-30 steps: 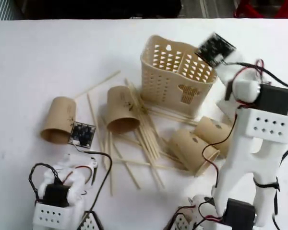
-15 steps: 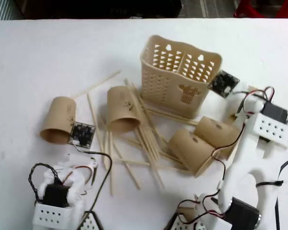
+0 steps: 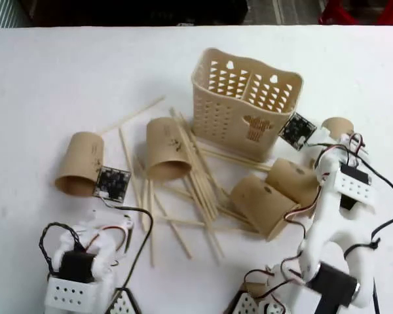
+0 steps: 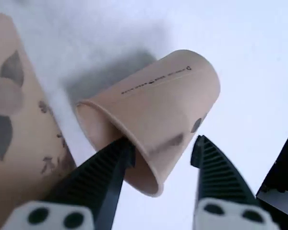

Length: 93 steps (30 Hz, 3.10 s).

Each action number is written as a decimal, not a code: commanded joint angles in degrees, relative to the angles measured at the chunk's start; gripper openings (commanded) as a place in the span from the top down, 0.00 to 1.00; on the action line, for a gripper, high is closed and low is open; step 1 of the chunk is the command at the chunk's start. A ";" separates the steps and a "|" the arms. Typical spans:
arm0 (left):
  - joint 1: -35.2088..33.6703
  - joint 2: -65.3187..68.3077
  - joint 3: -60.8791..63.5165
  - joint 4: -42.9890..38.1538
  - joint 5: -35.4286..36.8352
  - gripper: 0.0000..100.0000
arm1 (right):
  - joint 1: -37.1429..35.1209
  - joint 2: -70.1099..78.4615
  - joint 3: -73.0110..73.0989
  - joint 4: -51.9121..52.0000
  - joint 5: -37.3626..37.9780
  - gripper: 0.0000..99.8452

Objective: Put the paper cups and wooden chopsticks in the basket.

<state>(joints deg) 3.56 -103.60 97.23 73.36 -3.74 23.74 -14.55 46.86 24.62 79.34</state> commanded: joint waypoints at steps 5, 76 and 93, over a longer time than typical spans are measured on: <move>0.31 -0.57 -0.26 0.26 -0.35 0.98 | 1.36 1.63 -0.09 -6.37 0.18 0.98; 0.31 -0.57 -0.26 0.26 -0.35 0.98 | -22.73 6.37 -74.46 55.69 -68.22 0.98; 0.31 -0.57 -0.26 0.26 -0.26 0.98 | -21.76 8.04 -79.30 67.91 -62.68 0.83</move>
<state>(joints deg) 3.56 -103.60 97.23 73.36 -3.74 1.49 -3.03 -28.31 89.67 12.88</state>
